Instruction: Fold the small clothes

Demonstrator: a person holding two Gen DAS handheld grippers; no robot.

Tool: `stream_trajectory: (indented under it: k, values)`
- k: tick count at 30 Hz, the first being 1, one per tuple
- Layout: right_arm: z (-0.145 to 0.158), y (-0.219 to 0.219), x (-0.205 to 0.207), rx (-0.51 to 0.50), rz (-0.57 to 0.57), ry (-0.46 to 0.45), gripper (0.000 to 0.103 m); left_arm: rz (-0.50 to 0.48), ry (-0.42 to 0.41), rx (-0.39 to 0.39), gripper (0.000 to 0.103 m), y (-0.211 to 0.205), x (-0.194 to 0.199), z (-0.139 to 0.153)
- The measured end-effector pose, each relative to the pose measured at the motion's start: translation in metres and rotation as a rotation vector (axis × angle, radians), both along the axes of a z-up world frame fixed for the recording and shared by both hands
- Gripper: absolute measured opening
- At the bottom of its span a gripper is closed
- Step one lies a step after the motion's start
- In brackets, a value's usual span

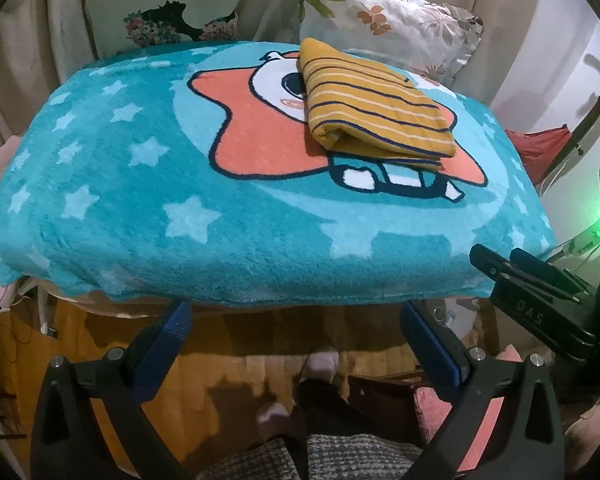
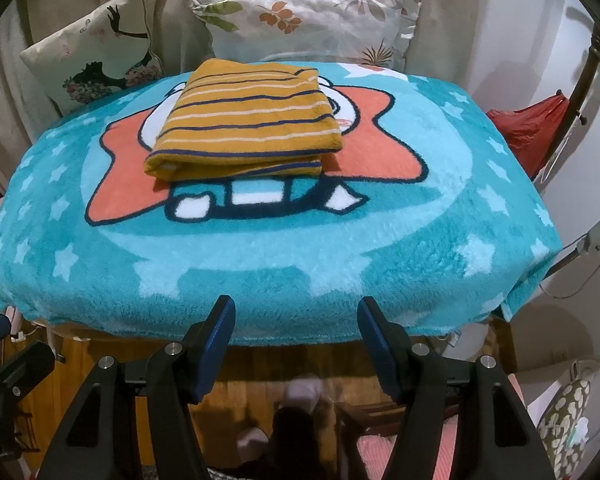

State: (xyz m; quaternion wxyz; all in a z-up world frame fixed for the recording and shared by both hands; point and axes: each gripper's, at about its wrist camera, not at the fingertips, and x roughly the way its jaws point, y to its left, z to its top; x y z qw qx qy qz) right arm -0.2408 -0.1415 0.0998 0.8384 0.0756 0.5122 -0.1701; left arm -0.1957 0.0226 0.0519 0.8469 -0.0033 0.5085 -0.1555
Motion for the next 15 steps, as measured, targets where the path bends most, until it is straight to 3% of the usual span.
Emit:
stream_trajectory:
  k: [15]
  values:
    - [0.0018,0.0070,0.0044,-0.038,0.029,-0.013,0.070,0.039,0.029,-0.012,0.103,0.0092,0.0050,-0.0056]
